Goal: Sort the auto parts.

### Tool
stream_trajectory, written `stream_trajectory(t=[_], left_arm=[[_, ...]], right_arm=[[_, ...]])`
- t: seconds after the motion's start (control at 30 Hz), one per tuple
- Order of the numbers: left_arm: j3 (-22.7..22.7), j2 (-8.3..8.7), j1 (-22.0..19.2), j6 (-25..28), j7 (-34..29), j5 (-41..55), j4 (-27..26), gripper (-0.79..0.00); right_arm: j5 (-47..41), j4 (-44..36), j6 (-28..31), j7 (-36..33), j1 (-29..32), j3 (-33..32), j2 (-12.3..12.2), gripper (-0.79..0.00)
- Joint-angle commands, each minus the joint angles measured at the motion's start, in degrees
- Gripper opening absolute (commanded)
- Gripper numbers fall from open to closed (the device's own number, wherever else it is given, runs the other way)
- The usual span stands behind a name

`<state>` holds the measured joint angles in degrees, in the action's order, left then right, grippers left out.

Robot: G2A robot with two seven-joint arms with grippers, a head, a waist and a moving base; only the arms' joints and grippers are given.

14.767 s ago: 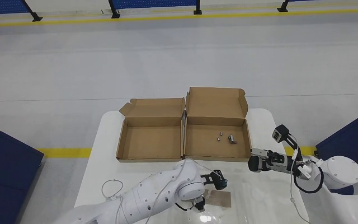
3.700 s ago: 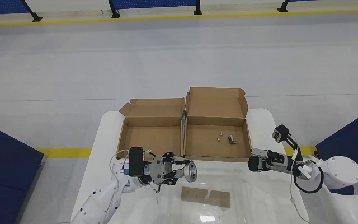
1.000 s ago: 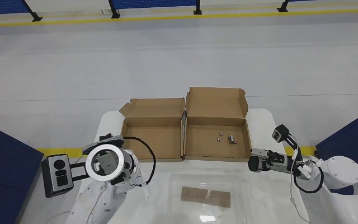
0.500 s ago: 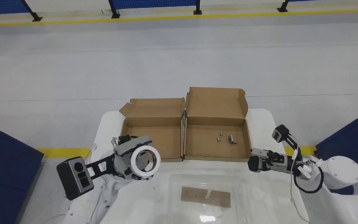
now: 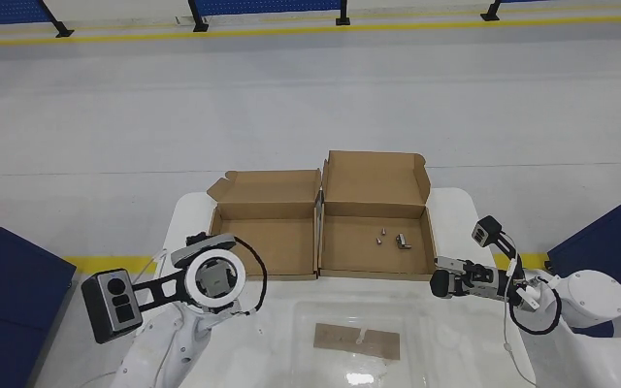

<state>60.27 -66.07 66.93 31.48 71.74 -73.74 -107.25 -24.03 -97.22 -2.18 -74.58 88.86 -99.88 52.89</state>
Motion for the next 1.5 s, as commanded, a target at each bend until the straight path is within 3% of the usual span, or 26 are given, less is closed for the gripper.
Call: stream_trajectory(t=[0.0,0.43,0.53,0.93,1.23,1.47], left_arm=[[0.23,-0.11,0.12,0.07,-0.55,0.54,0.02,-0.785],[0.54,-0.25,0.14,0.25,-1.32,0.64,-0.14,-0.785],[0.95,-0.28,0.76,-0.39,-4.65,0.72,-0.82,-0.785],[4.08,0.46,5.25,3.35,-10.01,-3.68,6.47,-0.785],[4.2,0.6,7.78,4.04,-8.57,-6.18,12.24,-0.785],[4.21,0.48,7.65,2.89,-8.52,-6.38,11.51,-0.785]], right_arm=[[-0.01,0.0,0.01,0.0,0.01,0.0,0.0,0.0],[-0.01,0.0,0.01,0.0,0.01,0.0,0.0,0.0],[-0.01,0.0,0.01,0.0,0.01,0.0,0.0,0.0],[-0.01,0.0,0.01,0.0,0.01,0.0,0.0,0.0],[-0.01,0.0,0.01,0.0,0.01,0.0,0.0,0.0],[-0.01,0.0,0.01,0.0,0.01,0.0,0.0,0.0]])
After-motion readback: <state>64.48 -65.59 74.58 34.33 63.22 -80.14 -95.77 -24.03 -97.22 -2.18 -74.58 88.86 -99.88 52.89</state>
